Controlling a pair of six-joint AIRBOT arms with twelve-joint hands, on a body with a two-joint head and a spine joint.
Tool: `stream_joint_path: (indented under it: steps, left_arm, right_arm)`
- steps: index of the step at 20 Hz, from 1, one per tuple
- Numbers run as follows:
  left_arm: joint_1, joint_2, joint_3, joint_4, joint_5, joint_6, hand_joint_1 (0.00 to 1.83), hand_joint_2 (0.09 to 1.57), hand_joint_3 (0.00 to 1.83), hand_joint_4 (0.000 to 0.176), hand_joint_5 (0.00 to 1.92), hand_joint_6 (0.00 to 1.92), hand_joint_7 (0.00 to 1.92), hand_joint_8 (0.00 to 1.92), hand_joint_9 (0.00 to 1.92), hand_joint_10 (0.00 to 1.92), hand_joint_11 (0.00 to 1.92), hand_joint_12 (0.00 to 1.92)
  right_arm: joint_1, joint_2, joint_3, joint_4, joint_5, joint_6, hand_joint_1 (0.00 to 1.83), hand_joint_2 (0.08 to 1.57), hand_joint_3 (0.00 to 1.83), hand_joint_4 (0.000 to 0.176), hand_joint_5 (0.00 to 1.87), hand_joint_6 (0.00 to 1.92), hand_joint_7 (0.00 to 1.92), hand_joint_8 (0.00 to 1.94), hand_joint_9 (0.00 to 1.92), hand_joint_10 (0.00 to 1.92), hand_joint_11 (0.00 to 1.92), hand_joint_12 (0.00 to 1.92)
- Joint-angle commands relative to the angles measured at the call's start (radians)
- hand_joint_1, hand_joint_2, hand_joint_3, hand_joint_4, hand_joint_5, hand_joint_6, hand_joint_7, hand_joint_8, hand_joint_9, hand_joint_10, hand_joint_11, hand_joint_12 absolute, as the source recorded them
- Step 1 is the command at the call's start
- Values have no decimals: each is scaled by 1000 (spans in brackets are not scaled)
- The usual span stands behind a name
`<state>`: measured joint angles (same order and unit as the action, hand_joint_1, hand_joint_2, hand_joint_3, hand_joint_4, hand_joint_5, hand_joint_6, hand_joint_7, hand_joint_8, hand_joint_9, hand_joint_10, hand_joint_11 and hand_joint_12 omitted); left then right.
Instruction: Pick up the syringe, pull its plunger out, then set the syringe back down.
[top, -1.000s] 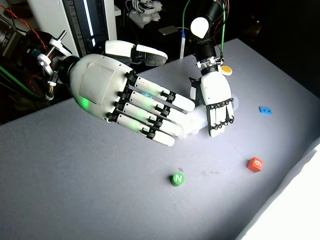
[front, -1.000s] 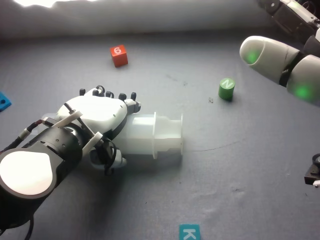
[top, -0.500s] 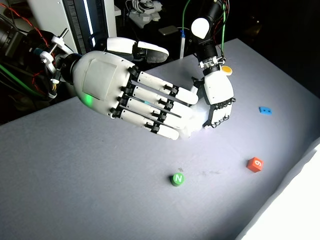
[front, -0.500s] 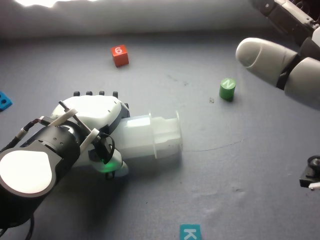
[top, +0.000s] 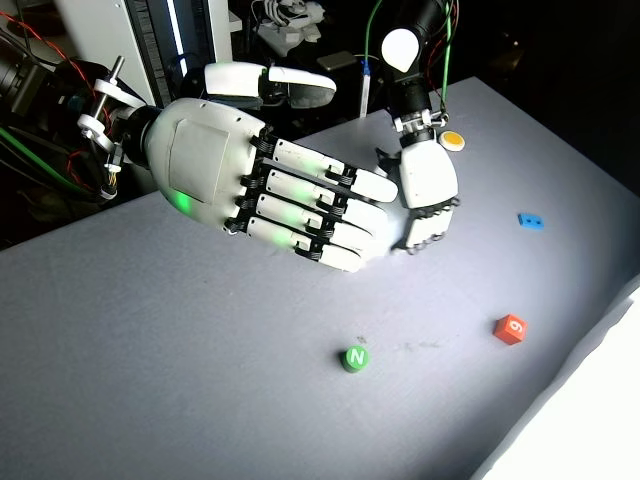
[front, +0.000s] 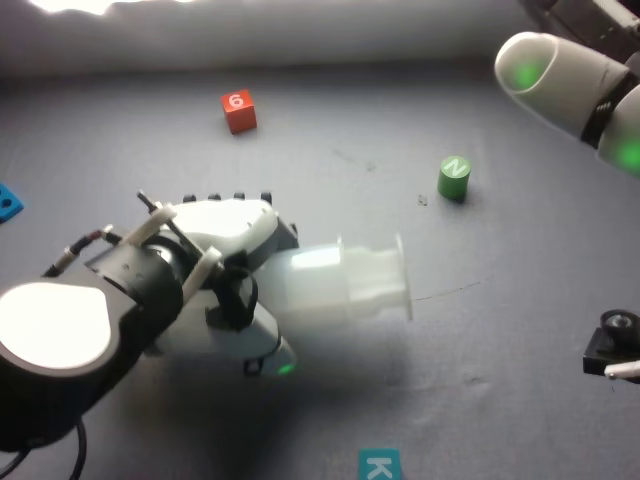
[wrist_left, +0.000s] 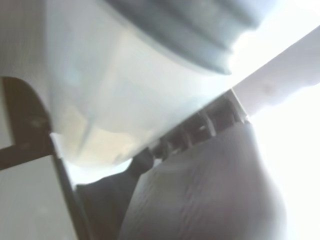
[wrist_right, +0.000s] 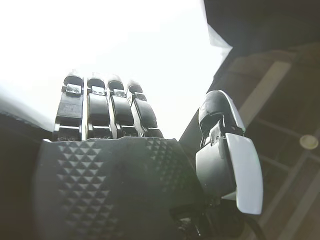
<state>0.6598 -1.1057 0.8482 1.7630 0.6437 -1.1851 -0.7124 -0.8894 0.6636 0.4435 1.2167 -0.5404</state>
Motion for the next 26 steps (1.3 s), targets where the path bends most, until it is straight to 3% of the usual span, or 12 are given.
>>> stream_joint_path:
  steps: [1, 5, 9, 10, 16, 18, 19, 20, 21, 22, 23, 26]
  left_arm:
    - [-22, 15, -1, 54, 56, -2, 1375, 1116, 1, 0, 1037, 702, 929, 1160, 858, 1293, 621, 1238]
    - [-71, 48, -25, 42, 32, -2, 1373, 1122, 0, 0, 1037, 718, 913, 1178, 842, 1306, 610, 1231]
    - [-126, 76, -39, 25, -5, 10, 1364, 1152, 0, 0, 993, 742, 841, 1298, 787, 1403, 590, 1277]
    - [-139, 81, -41, 16, -16, 20, 1370, 1131, 2, 0, 991, 786, 906, 1192, 827, 1339, 585, 1280]
    - [-193, 111, -56, 4, -63, 21, 1361, 1163, 0, 0, 967, 783, 828, 1340, 762, 1414, 577, 1314]
    - [-209, 125, -66, -2, -75, 20, 1364, 1156, 0, 0, 966, 776, 857, 1305, 774, 1404, 587, 1304]
    - [-214, 132, -72, -4, -77, 20, 1358, 1171, 0, 0, 955, 802, 812, 1364, 743, 1441, 561, 1318]
    - [-221, 139, -79, -5, -83, 20, 1358, 1171, 0, 0, 955, 802, 812, 1364, 743, 1441, 561, 1318]
    - [-227, 144, -82, -5, -91, 20, 1356, 1176, 0, 0, 950, 816, 800, 1388, 733, 1443, 552, 1331]
    - [-232, 148, -85, -8, -102, 20, 1356, 1176, 0, 0, 950, 816, 800, 1388, 733, 1443, 552, 1331]
    - [-240, 152, -87, -9, -110, 20, 1358, 1172, 0, 0, 956, 804, 817, 1367, 736, 1442, 550, 1354]
    - [-263, 161, -91, -11, -126, 21, 1360, 1163, 0, 0, 982, 772, 831, 1352, 742, 1415, 552, 1338]
  right_arm:
    - [-1, 1, 6, -61, 113, 20, 0, 1227, 1, 0, 0, 0, 0, 0, 0, 0, 0, 0]
    - [-18, 3, 28, -110, 104, 70, 0, 1223, 0, 0, 0, 0, 0, 0, 0, 0, 0, 0]
    - [-16, 23, 60, -176, 91, 194, 0, 1221, 0, 0, 0, 0, 0, 0, 0, 0, 0, 0]
    - [-11, 28, 65, -177, 79, 213, 0, 1219, 0, 0, 0, 0, 0, 0, 0, 0, 0, 0]
    - [19, 37, 71, -46, 33, 221, 53, 1197, 0, 0, 0, 0, 0, 0, 0, 0, 0, 0]
    - [22, 54, 71, -27, -3, 253, 139, 1164, 0, 0, 0, 0, 0, 0, 0, 0, 0, 0]
    - [22, 62, 71, -29, -15, 277, 343, 1100, 0, 0, 0, 0, 0, 0, 0, 0, 0, 0]
    - [24, 72, 71, -33, -32, 296, 343, 1100, 0, 0, 0, 0, 0, 0, 0, 0, 0, 0]
    - [26, 81, 71, -44, -46, 315, 493, 1060, 0, 0, 0, 0, 0, 0, 0, 0, 0, 0]
    - [27, 93, 71, -66, -64, 338, 493, 1060, 0, 0, 0, 0, 0, 0, 0, 0, 0, 0]
    - [28, 107, 71, -100, -92, 366, 1020, 927, 0, 0, 0, 0, 0, 0, 0, 0, 0, 0]
    - [15, 131, 89, -243, -125, 417, 1006, 934, 0, 0, 0, 0, 0, 0, 0, 0, 0, 0]
